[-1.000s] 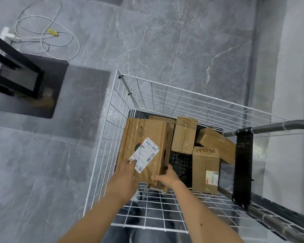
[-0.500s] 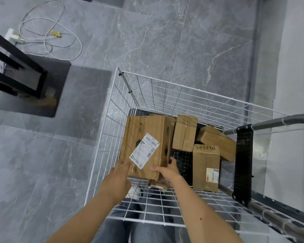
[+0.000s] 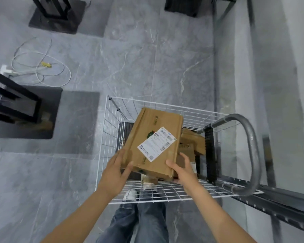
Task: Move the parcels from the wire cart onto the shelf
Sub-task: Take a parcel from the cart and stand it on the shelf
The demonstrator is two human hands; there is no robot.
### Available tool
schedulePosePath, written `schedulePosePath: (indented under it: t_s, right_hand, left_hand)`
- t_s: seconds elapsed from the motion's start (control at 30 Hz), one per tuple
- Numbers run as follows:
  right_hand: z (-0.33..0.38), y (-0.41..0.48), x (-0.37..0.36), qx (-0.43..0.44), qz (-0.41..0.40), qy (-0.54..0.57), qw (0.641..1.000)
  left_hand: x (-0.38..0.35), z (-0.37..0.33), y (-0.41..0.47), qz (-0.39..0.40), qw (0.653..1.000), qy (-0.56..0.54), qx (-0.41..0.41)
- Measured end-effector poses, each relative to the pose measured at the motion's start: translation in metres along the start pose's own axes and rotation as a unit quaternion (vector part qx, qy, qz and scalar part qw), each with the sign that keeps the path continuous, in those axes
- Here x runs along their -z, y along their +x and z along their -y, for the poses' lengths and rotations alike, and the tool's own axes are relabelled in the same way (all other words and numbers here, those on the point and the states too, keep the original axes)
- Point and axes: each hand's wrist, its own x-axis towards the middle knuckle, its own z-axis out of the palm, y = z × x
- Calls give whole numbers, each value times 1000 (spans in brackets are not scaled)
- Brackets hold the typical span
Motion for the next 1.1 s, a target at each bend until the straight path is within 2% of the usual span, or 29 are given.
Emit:
schedulePosePath:
  t_s: [0.2,0.33,0.43,0.57,0.77,1.1]
  right_hand:
    - [44,-96,26,95,-2,83,992]
    - [64,-155,35,187,-50,60,979]
    - [79,-201,36,260,-93,23,961]
    - [96,-262,44,362,-162,-30,918]
    - [82,-341,65,395,-221,-1,892]
    - [10,-437,114,437,-289,29,851]
  left_hand:
    - [54,-76,-33,2,986,-159,-47]
    - [84,-120,-53,21,972,-214,-91]
    - [100,-149,-68,32,970,-195,-140]
    - [110,-189,-87,15,965,-138,-222]
    - [110,-241,-137,-9,932,-96,-351]
    - [68,-287,-228,0,901,-59,-430]
